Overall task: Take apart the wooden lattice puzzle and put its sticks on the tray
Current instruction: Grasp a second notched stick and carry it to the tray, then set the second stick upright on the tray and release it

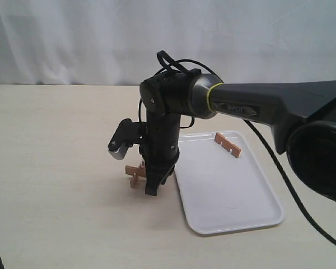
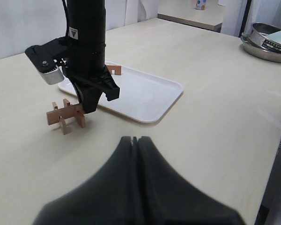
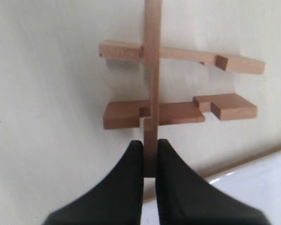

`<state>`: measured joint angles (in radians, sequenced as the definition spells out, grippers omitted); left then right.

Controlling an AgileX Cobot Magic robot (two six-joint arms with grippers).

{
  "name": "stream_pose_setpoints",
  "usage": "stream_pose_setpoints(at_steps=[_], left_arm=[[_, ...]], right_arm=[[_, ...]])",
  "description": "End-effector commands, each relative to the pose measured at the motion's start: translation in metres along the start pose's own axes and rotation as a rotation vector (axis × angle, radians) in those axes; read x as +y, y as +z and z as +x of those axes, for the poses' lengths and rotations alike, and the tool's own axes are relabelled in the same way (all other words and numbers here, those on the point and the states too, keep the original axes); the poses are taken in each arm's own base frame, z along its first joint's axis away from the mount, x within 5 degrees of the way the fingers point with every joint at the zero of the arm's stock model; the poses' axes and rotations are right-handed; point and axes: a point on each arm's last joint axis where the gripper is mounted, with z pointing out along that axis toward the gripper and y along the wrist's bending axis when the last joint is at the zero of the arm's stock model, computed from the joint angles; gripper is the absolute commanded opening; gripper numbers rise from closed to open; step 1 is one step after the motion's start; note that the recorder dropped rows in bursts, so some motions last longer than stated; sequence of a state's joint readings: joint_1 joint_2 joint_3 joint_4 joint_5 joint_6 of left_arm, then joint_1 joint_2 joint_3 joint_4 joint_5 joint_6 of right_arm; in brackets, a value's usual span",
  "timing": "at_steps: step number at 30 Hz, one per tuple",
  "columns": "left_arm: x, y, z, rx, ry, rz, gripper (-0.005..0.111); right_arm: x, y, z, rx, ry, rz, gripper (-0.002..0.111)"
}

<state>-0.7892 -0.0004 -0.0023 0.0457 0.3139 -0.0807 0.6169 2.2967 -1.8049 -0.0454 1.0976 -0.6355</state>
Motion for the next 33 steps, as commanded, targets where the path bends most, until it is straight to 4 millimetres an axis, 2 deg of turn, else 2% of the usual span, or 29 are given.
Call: stream_pose_setpoints(at_steps=[1,11,17,23,28,33], left_arm=[[0.0,0.0,0.0,-0.002,-0.006,0.004,0.0],[0.0,0.0,0.0,-0.002,-0.006,0.004,0.0],[0.0,0.0,0.0,-0.002,-0.006,0.004,0.0],[0.0,0.0,0.0,-0.002,-0.006,0.004,0.0],[0.0,0.0,0.0,-0.002,-0.006,0.004,0.0],[0.0,0.0,0.0,-0.002,-0.006,0.004,0.0]], right_arm=[[0.0,-0.014,0.001,-0.022,0.002,0.009,0.004],[-0.001,-0.061,0.012,-0.052,0.068,0.036,0.004],[-0.022,-0.075,0.04,-0.029,0.235,0.026,0.004],[-0.048,-0.066,0.075,0.004,0.427,0.011,0.004],[-0.046,-0.04,0.101,0.099,0.462,-0.047,0.004],[-0.049,-0.017,0.107,0.063,0.499,0.072,0.004]])
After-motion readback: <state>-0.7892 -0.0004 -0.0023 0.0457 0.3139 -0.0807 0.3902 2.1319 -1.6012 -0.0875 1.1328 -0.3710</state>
